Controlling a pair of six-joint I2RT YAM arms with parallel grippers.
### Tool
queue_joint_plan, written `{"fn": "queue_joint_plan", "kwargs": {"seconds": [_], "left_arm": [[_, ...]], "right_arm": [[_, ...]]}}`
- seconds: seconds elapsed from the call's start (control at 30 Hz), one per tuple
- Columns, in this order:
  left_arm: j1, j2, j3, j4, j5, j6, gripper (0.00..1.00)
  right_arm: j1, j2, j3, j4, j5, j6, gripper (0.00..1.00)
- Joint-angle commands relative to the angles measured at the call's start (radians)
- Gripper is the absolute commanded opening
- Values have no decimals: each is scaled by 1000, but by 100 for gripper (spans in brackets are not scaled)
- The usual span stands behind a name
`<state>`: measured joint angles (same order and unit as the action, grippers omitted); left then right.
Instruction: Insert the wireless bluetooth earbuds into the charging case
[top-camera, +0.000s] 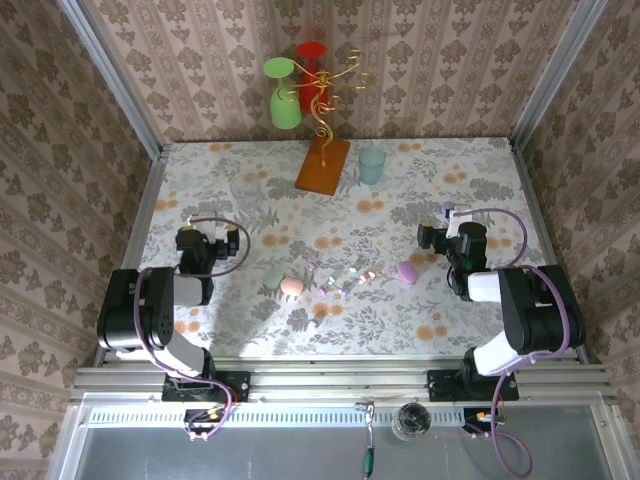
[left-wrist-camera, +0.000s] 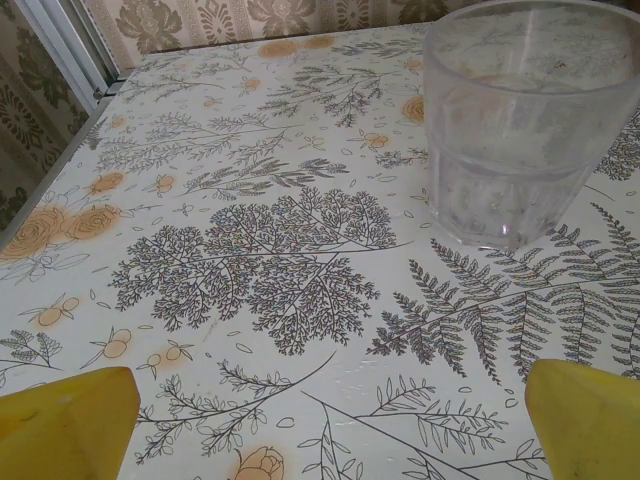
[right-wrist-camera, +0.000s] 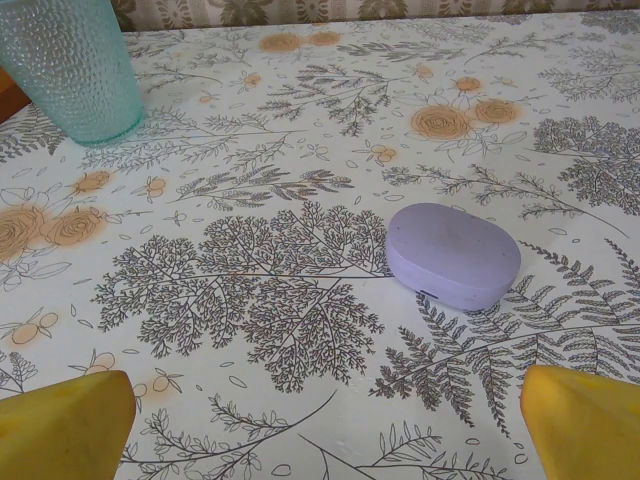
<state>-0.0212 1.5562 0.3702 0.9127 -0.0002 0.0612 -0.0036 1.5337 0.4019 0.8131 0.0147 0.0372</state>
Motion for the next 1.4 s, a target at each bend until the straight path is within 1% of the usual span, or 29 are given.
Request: {"fn": "queue_joint_plan", "kwargs": {"seconds": [0.0, 0.93, 1.0, 1.13, 1.2, 1.27, 1.3, 1.37], "left_arm": [[-1, 1, 21, 7, -3, 17, 100], [6, -14, 13, 9, 3, 9, 100], [3, -44, 11, -10, -11, 5, 100], [-7, -109, 16, -75, -2, 22, 100], [-29, -159, 20, -121, -31, 40, 100], [-56, -220, 31, -191, -57, 57, 100], [-71, -252, 40, -232, -69, 65, 100], [-102, -309, 57, -309, -81, 95, 100]], "right_arm": [[5, -2, 8, 37, 4, -2, 100], [7, -9, 10, 31, 7, -3, 100], [9, -30, 20, -7, 15, -2, 100], [8, -89, 28, -74, 39, 7, 100], [11, -134, 36, -143, 50, 14, 100], [13, -228, 58, -251, 81, 56, 100], [13, -266, 80, -348, 108, 102, 100], [13, -321, 118, -481, 119, 131, 100]]}}
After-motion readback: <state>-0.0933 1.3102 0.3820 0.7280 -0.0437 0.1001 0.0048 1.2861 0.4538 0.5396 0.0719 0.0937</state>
